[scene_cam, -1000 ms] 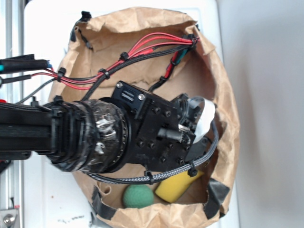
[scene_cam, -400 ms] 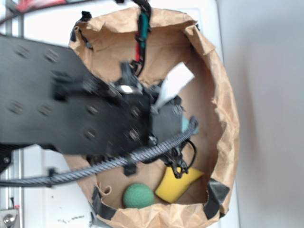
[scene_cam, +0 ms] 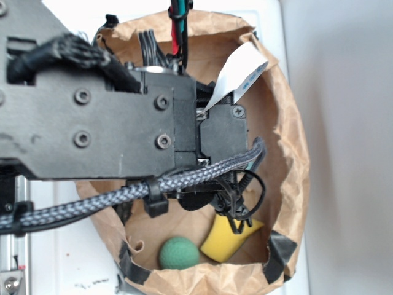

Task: Grab the blue cloth.

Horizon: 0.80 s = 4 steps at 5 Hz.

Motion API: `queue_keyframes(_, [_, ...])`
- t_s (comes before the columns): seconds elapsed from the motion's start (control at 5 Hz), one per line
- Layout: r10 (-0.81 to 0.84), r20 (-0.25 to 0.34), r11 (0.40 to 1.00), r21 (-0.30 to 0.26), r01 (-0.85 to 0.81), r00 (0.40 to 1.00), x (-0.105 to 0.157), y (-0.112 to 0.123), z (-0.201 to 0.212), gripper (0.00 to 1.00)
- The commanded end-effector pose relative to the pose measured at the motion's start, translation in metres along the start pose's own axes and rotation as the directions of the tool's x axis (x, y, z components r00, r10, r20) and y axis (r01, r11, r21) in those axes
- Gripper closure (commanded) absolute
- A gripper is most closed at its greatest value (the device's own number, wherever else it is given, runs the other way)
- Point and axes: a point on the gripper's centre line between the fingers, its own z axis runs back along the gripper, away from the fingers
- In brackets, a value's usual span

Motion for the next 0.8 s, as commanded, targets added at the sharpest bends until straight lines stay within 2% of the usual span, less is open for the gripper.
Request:
queue_keyframes(0.0, [0.043, 0.087, 0.999, -0.004, -0.042, 0.995, 0.024, 0.007, -0.026, 0.00])
queue_keyframes(0.2, [0.026, 0.140, 1.000, 0.005, -0.027, 0.990, 0.025, 0.004, -0.048, 0.00])
queue_keyframes(0.6, [-0.019, 0.124, 1.000, 0.025, 0.016, 0.992, 0.032, 0.003, -0.083, 0.00])
